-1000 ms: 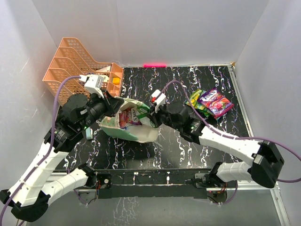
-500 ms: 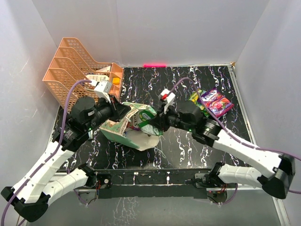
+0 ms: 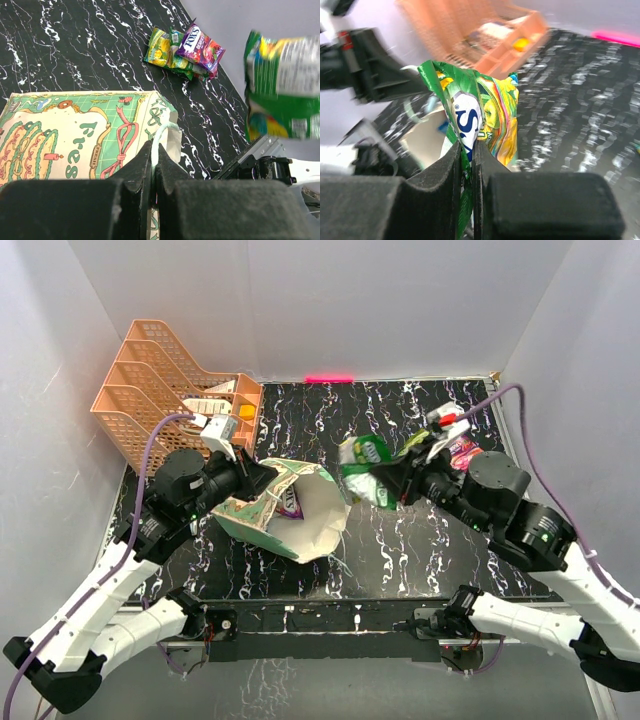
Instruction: Take the snacks out of the paper bag
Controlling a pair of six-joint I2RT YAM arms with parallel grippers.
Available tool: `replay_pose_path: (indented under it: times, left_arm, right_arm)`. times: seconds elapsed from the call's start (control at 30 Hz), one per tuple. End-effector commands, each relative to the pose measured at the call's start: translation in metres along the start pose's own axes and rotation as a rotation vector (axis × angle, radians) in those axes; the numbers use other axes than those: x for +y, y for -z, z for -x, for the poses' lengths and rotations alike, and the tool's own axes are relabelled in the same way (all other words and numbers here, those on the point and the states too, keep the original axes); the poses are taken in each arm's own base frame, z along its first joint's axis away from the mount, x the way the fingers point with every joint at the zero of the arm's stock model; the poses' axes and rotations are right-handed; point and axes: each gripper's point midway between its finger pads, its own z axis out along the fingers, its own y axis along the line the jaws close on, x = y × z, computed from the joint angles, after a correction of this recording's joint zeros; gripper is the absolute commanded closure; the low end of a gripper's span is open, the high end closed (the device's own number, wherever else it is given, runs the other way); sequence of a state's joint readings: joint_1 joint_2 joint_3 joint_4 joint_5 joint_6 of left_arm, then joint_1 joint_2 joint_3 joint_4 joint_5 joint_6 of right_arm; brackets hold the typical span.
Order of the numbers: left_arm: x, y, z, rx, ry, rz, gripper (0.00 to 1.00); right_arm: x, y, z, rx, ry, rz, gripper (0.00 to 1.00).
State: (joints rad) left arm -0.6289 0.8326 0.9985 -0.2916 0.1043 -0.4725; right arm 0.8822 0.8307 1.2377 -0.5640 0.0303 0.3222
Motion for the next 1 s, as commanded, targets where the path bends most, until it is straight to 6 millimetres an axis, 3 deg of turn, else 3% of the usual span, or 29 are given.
replay_pose_path:
  times: [0.0,0.1,0.23,0.4,0.57,0.8,0.9,0.97]
  left_arm:
    - [0.003,0.0,0.001,-0.006,0.0,0.014,1.0]
    - [0.002,0.001,-0.001,0.001,-0.01,0.008,1.0]
    - [-0.005,0.003,-0.002,0.008,-0.024,-0.037,1.0]
    - [-0.021,0.004,-0.008,0.029,-0.058,-0.144,1.0]
    - [-0.048,0.008,-0.018,0.047,-0.091,-0.328,1.0]
    - [-0.064,0.013,-0.041,0.134,-0.1,-0.473,1.0]
    - [-0.067,0.014,-0.052,0.183,-0.098,-0.511,1.0]
    - [-0.069,0.015,-0.057,0.203,-0.096,-0.534,1.0]
  right_arm:
    - [-0.069,0.031,0.032,-0.149,-0.034,-0.415,0.93]
    - [-0.112,0.044,0.023,-0.163,-0.026,-0.675,0.93]
    - [-0.162,0.044,-0.033,-0.001,0.056,-1.006,0.93]
    - [-0.197,0.031,-0.107,0.191,0.031,-1.227,0.93]
    - [-0.221,0.034,-0.161,0.345,0.008,-1.375,0.93]
    - [-0.265,0.058,-0.199,0.52,0.02,-1.579,0.93]
    - [-0.274,0.054,-0.209,0.57,0.042,-1.61,0.93]
    - [-0.277,0.041,-0.212,0.573,0.035,-1.589,0.93]
